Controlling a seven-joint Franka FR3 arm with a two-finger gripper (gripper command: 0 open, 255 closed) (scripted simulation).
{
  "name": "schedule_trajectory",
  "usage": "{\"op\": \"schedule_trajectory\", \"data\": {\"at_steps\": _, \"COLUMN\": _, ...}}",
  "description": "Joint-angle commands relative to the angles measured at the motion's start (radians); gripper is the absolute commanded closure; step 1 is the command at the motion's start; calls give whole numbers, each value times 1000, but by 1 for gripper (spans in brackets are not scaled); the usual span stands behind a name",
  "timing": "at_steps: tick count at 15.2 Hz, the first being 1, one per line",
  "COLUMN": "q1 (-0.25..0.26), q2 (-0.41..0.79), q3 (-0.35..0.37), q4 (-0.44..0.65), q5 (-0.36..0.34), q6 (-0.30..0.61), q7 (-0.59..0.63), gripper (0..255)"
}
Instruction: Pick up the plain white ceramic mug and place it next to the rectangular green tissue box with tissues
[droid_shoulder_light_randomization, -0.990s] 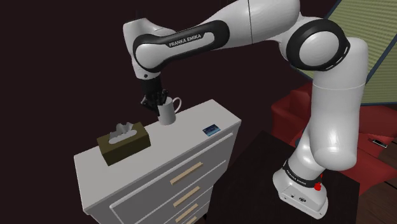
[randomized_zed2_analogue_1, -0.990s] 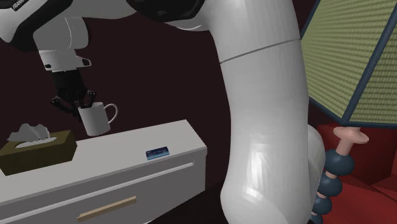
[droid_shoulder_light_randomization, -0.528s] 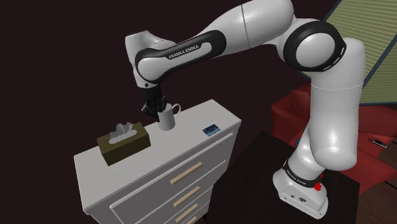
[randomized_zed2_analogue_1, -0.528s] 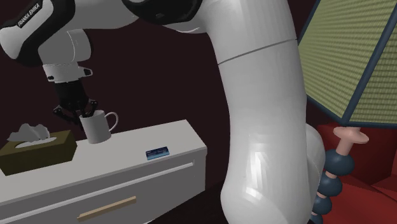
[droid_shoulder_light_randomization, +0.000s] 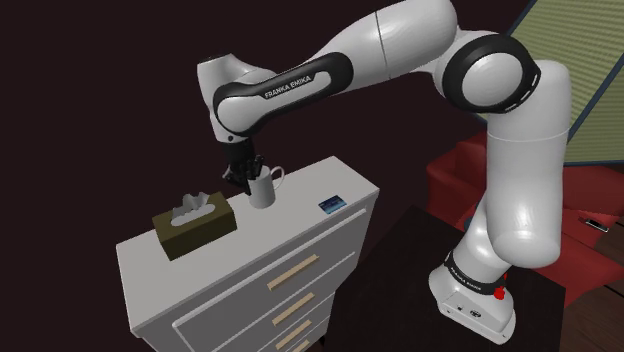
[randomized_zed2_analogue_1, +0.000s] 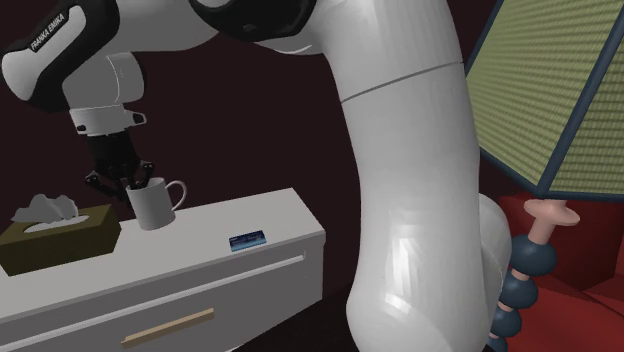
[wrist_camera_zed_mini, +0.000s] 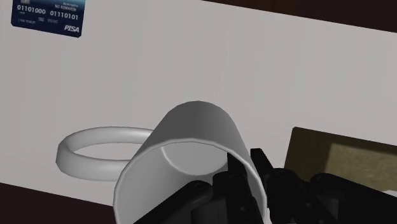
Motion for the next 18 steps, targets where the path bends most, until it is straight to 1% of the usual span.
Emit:
{"op": "schedule_trajectory", "data": {"at_steps": 1, "q1": -7, "q2": 28, "q3": -7, "q4": -16, "q5": 1, "q6": 6, "q7": -8, "gripper": 0}}
{"op": "schedule_trajectory", "data": {"at_steps": 3, "q1": -9, "q2": 18, "q3": -6, "q4": -38, "q5": 2, "q6": 19, "q7": -8, "gripper": 0}}
{"op": "schedule_trajectory", "data": {"at_steps": 5, "q1": -10, "q2": 14, "q3": -6, "q4": -37, "q5": 3, "q6": 13, "q7": -10, "gripper": 0}}
{"op": "schedule_trajectory", "data": {"at_steps": 6, "q1": -5, "q2": 37, "q3": -7, "q4": 0, "q5": -1, "q6": -1, "q7": -6, "gripper": 0}}
{"op": "schedule_trajectory", "data": {"at_steps": 10, "q1": -5, "q2": 29, "q3": -2, "q4": 115, "q5": 2, "q6": -125, "q7": -9, "gripper": 0}}
{"op": "schedule_trajectory", "data": {"at_steps": 18, "q1": -8, "q2": 29, "q3": 3, "q4": 115, "q5": 0, "q6": -125, "q7": -8, "gripper": 0}}
